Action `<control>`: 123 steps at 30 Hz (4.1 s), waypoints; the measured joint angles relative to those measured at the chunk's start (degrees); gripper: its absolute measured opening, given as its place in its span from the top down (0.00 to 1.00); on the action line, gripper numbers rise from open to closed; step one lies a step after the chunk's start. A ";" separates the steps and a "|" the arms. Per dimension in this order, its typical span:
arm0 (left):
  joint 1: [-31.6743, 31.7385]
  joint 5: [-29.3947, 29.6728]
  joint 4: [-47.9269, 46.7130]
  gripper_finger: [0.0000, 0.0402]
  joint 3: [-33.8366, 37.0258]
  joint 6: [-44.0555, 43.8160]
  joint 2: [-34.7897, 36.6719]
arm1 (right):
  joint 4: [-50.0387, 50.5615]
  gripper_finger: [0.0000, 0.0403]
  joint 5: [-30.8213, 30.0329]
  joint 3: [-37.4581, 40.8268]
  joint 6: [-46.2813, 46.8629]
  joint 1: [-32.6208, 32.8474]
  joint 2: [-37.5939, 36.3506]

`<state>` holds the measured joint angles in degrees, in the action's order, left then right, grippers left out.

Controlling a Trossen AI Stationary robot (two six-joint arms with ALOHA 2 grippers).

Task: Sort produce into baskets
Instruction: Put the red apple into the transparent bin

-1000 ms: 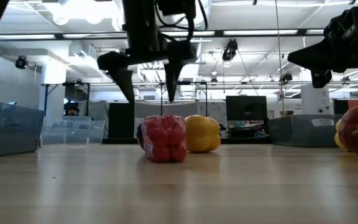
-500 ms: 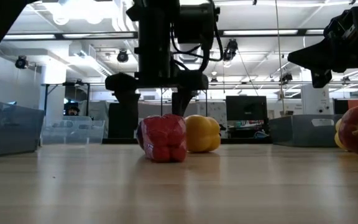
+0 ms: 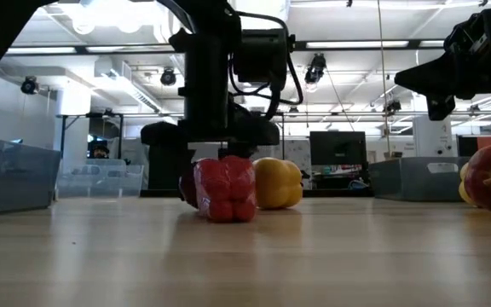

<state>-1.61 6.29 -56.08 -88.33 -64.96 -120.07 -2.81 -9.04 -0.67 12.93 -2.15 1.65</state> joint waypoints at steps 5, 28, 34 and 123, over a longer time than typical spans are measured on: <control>0.58 2.79 -4.79 0.29 0.00 2.57 4.41 | 0.00 0.93 0.00 0.00 -0.02 -0.02 0.00; 46.66 18.81 -9.38 0.28 17.40 31.58 31.55 | 0.00 0.93 -0.02 0.00 0.00 -0.02 0.00; 54.47 16.20 -5.13 0.28 18.33 36.95 27.81 | 0.00 0.93 -0.01 0.00 0.00 -0.02 0.00; -17.79 8.93 28.65 0.14 15.72 28.46 24.20 | 15.17 0.93 1.51 -23.40 34.69 9.17 23.28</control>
<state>-19.40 15.22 -27.43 -72.62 -36.50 -95.86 12.36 -7.53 -24.07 47.62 7.02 24.93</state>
